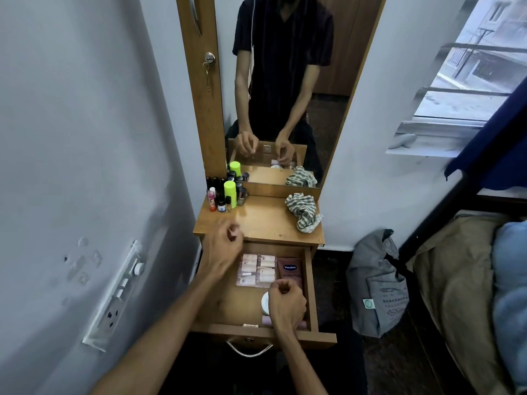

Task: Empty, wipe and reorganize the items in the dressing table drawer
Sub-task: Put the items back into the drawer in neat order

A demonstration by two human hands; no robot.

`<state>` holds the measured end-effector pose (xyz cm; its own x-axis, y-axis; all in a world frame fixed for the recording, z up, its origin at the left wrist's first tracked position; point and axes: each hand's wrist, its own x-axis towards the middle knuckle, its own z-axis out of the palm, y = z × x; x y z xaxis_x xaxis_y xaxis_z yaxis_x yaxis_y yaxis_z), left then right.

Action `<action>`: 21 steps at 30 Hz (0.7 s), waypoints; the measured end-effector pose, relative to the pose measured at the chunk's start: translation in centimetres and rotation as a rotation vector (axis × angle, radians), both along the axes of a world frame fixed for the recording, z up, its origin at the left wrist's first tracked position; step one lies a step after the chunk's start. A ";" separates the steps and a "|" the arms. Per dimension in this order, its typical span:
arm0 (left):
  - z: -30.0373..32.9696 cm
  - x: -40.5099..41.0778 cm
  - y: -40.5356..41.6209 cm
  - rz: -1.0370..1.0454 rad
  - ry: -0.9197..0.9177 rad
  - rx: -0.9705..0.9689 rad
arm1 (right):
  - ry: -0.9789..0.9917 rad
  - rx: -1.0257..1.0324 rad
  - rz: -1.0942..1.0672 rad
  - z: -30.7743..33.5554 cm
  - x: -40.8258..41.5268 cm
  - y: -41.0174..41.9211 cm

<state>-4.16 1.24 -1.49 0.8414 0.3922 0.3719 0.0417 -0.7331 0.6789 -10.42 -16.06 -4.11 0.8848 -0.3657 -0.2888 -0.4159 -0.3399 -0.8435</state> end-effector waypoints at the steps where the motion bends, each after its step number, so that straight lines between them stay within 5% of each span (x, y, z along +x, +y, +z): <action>1: 1.3 1.3 0.8 0.054 -0.027 0.003 | -0.002 0.009 0.007 0.1 0.0 0.0; 8: 5.9 7.1 4.9 0.187 0.035 0.118 | -0.016 0.008 0.020 0.0 0.2 0.1; 13: 3.8 6.2 6.2 0.309 0.097 -0.095 | -0.022 -0.005 0.035 0.3 0.3 0.1; 21: 2.8 6.4 7.0 0.299 0.122 -0.118 | -0.054 -0.014 0.058 0.2 0.2 0.2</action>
